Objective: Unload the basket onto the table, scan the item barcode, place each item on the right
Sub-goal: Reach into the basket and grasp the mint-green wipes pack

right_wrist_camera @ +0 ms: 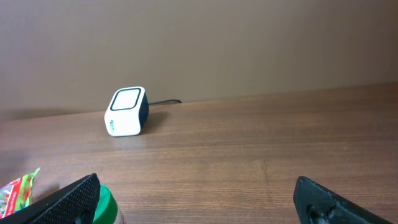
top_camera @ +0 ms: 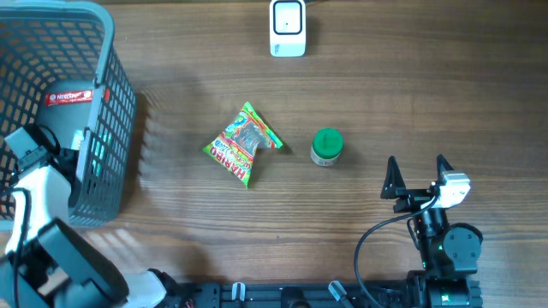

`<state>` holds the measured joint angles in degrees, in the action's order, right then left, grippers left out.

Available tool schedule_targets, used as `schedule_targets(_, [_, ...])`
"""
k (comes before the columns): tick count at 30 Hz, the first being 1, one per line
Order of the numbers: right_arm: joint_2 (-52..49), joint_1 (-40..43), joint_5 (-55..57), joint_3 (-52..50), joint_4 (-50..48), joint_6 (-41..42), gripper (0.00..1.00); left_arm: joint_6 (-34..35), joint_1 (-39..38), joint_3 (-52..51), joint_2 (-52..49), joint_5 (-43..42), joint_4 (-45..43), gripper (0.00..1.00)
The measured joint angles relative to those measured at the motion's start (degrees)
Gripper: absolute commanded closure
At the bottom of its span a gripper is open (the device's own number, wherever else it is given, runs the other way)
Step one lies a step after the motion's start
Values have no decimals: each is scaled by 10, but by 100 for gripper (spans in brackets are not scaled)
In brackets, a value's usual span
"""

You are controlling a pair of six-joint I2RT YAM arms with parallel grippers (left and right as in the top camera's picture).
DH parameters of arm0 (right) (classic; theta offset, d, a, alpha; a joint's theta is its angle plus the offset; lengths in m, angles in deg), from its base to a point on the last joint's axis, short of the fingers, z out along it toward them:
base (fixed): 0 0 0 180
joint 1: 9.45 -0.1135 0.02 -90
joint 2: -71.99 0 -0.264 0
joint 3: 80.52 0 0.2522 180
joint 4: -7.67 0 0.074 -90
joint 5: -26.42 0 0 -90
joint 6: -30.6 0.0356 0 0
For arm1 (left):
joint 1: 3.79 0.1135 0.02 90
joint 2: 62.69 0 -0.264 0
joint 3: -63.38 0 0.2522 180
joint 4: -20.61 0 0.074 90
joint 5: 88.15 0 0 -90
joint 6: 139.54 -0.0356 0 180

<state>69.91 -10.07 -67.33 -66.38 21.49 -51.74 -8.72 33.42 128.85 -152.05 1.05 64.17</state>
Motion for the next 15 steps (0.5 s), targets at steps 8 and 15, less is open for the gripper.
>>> schedule_targets(8, [0,0,0,0,0,0,0,-5,-1,67,214,-20,30,96])
schedule_targets(15, [0,0,0,0,0,0,0,-10,-1,67,287,-20,37,16])
